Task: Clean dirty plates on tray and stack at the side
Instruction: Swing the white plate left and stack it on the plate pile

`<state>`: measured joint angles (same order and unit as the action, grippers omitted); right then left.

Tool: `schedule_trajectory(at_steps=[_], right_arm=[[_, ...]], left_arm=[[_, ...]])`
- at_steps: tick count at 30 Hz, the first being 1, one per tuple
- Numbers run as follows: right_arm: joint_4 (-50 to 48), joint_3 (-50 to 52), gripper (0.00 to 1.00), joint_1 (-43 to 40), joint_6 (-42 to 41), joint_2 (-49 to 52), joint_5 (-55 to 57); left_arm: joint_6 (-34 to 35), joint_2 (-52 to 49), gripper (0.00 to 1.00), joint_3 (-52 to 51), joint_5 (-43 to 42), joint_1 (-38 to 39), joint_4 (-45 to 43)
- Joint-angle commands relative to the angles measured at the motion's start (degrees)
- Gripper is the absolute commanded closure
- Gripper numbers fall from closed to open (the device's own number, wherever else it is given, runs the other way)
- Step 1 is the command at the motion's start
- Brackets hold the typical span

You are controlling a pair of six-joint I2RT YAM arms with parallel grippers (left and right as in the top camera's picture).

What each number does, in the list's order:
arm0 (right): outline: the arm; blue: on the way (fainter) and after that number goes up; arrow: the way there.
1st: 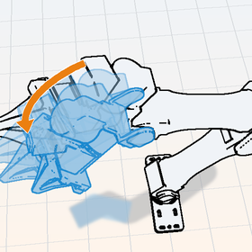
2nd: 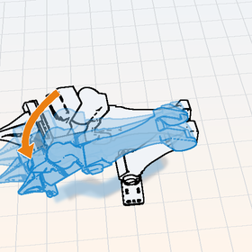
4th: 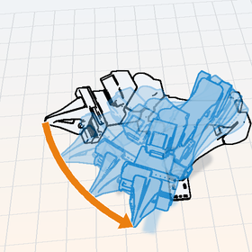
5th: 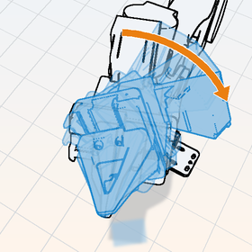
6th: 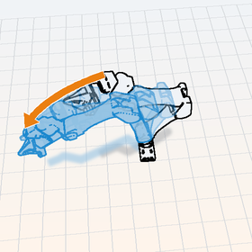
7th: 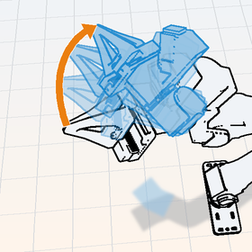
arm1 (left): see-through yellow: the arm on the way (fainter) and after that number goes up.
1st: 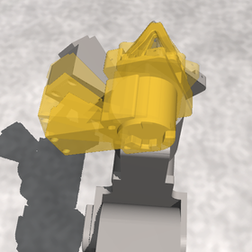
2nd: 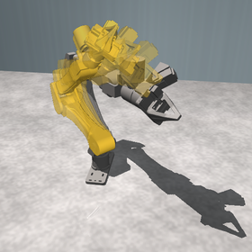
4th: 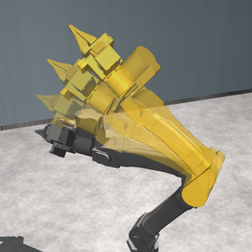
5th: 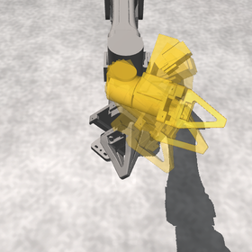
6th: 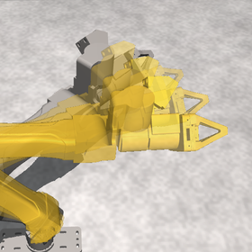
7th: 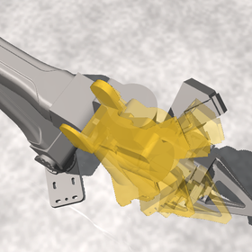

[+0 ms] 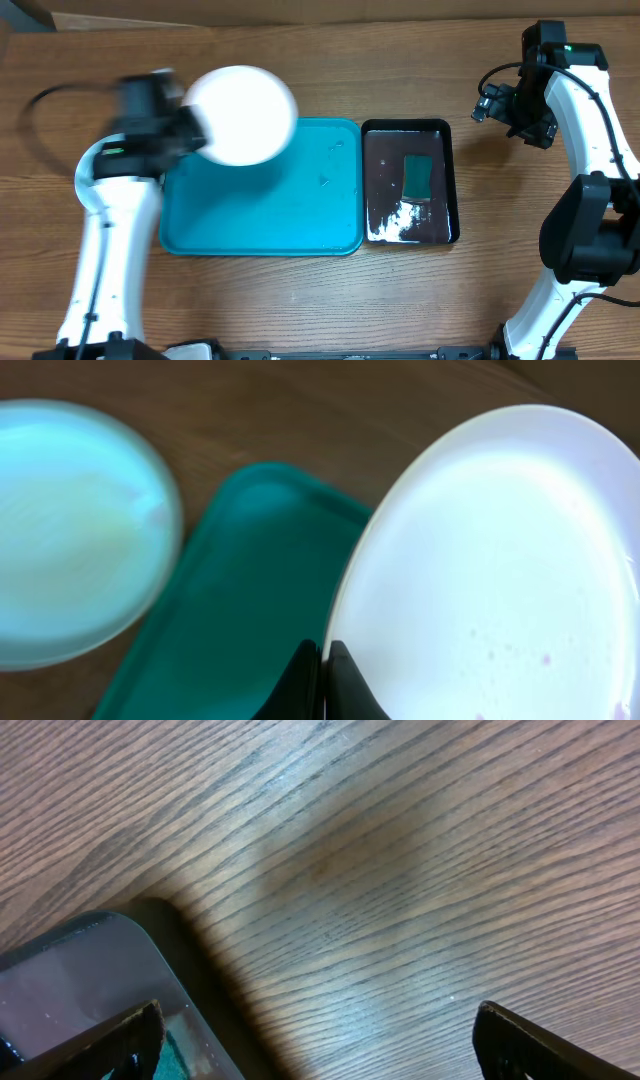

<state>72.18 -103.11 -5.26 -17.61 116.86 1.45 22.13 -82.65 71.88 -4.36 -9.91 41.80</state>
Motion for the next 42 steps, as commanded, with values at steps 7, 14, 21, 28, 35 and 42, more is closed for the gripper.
schedule_trajectory(at_steps=[7,14,21,28,35,42], right_arm=[[-0.11,-0.72,0.00,-0.20,-0.22,-0.48,-0.02],[-0.11,-0.72,0.00,-0.20,-0.22,-0.48,-0.04],[-0.11,-0.72,0.00,-0.20,-0.22,-0.48,-0.02],[-0.13,-0.72,0.00,-0.20,-0.20,-0.48,-0.04],[-0.11,-0.72,0.00,-0.20,-0.22,-0.48,-0.04],[-0.11,-0.72,0.00,-0.20,-0.20,-0.48,-0.04]], left_arm=[[2.56,-1.29,0.95,0.90,-11.21,-30.25,1.70],[2.54,-7.78,0.96,0.20,3.91,-33.18,1.66],[2.54,-17.03,0.96,-0.48,3.72,-33.57,-0.22],[2.10,-19.08,0.34,-0.48,4.17,-33.57,-3.72],[-4.68,-18.34,0.00,0.57,-9.97,-32.94,-3.61],[-5.40,-9.35,0.00,2.36,-10.27,-27.98,-3.08]])
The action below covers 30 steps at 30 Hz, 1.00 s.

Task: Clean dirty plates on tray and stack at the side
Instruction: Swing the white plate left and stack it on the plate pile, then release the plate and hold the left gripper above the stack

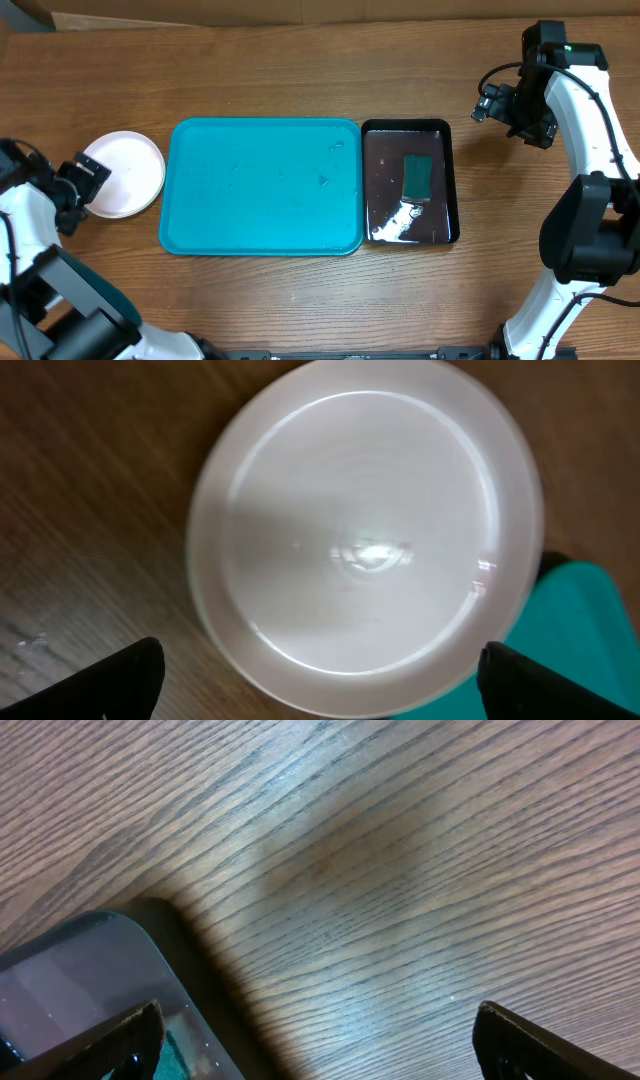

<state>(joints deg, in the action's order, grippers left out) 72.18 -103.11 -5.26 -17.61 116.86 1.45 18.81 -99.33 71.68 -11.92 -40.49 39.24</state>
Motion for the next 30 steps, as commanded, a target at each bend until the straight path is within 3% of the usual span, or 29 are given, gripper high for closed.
schedule_trajectory(at_steps=[1,10,30], right_arm=[[-0.11,-0.72,0.00,-0.20,-0.20,-0.48,-0.02],[-0.11,-0.72,0.00,-0.20,-0.22,-0.48,-0.02],[-0.11,-0.72,0.00,-0.20,-0.20,-0.48,-0.02]], left_arm=[[-2.08,9.11,0.00,2.75,-2.73,3.41,-0.70],[-1.90,23.50,0.00,3.45,-2.73,10.25,-1.84],[-1.90,21.33,0.00,3.43,-2.71,10.36,2.97]])
